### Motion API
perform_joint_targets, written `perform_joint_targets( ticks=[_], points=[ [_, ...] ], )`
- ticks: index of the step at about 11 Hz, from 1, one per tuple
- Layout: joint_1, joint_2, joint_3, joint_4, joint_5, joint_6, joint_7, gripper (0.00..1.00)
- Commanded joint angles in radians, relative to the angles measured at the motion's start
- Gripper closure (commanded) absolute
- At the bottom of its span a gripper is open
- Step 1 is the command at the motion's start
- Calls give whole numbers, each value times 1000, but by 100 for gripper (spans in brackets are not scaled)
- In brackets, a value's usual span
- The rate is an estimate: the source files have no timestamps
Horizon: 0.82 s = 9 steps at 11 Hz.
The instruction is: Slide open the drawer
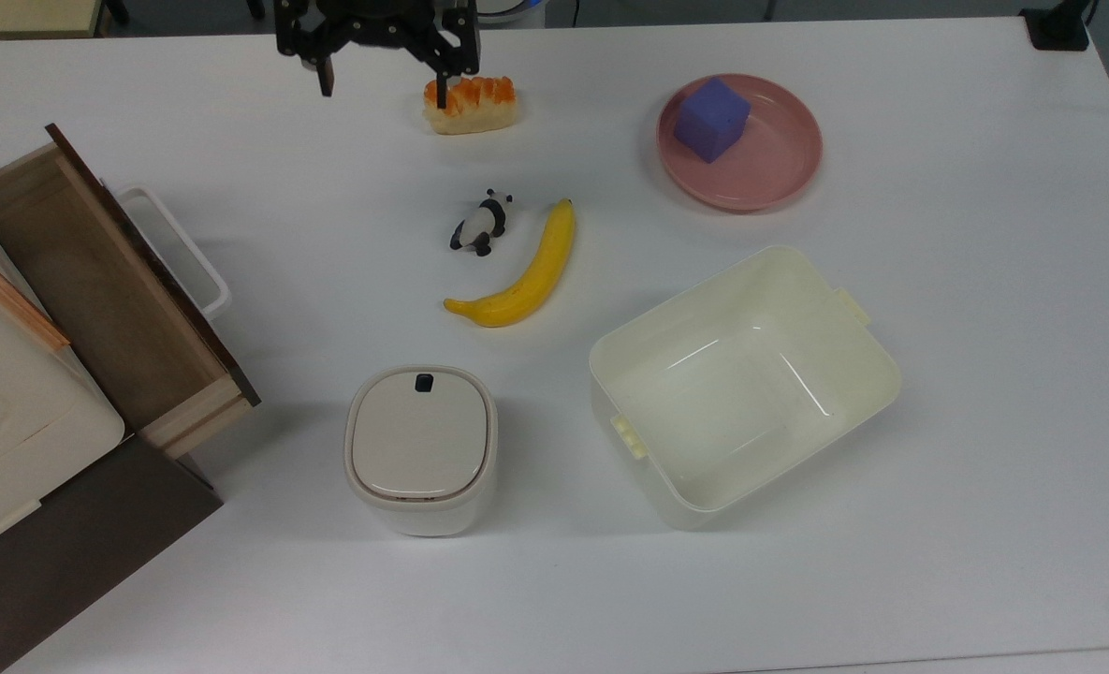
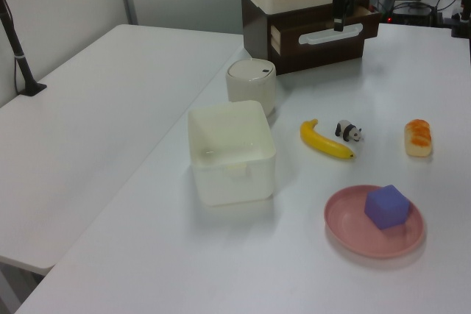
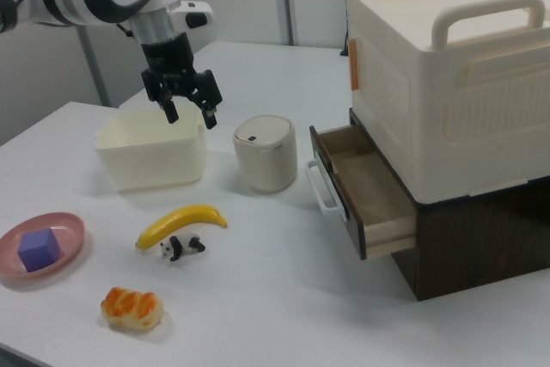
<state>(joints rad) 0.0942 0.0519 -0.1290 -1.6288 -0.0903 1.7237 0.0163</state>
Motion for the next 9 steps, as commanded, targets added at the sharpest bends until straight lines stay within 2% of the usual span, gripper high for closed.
perform_joint_targets(
  ticks=[1, 2, 5, 9],
  points=[
    [-1, -41, -3, 0, 38, -76, 40, 0],
    [-10, -59, 9, -2, 40, -81, 40, 0],
    [-118, -89, 144, -2, 52, -128, 42, 0],
    [-123, -106, 146, -2, 52, -151, 40, 0]
  ],
)
